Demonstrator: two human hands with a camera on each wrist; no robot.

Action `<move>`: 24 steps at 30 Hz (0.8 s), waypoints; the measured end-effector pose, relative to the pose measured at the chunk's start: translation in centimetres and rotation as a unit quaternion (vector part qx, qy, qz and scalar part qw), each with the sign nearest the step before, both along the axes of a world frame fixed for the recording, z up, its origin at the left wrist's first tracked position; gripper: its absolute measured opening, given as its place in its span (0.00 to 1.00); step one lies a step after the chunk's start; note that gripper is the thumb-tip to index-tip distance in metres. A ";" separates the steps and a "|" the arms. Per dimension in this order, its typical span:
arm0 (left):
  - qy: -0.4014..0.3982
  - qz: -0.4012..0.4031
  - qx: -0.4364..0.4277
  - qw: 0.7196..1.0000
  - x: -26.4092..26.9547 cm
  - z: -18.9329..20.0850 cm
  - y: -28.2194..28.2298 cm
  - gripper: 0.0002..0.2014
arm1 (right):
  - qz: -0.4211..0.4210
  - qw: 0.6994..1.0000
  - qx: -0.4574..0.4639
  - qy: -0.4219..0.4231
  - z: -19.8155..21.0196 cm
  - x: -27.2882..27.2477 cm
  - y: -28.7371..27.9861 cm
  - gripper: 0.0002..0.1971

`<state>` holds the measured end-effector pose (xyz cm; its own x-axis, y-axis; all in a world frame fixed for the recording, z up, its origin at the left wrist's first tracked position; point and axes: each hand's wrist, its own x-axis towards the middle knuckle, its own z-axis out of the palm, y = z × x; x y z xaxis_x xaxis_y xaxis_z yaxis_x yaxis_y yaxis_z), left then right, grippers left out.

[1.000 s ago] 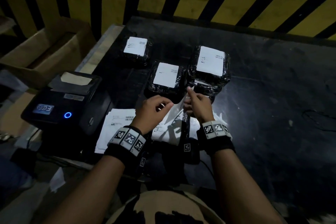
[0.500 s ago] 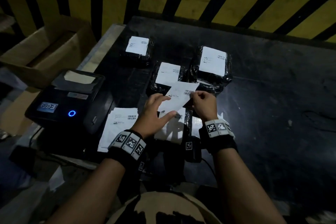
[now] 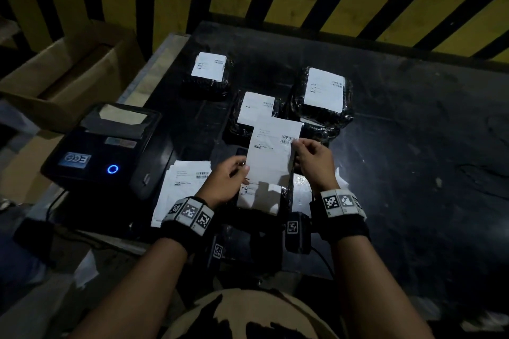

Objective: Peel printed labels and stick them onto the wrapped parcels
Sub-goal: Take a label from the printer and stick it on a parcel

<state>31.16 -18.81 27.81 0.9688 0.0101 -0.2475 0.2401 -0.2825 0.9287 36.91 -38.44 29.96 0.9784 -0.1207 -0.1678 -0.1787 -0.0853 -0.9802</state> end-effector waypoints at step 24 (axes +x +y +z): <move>-0.025 -0.018 0.002 1.000 -2.4 -0.2 1.1 0.14 | -0.027 0.995 -0.095 -0.006 -3.8 -0.4 0.5 0.07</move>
<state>28.80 -17.75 27.62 0.9797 -0.0249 -0.1990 0.1830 -0.2946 0.9379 36.51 -37.93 26.12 0.9713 -0.2017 -0.1259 -0.1769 -0.2595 -0.9494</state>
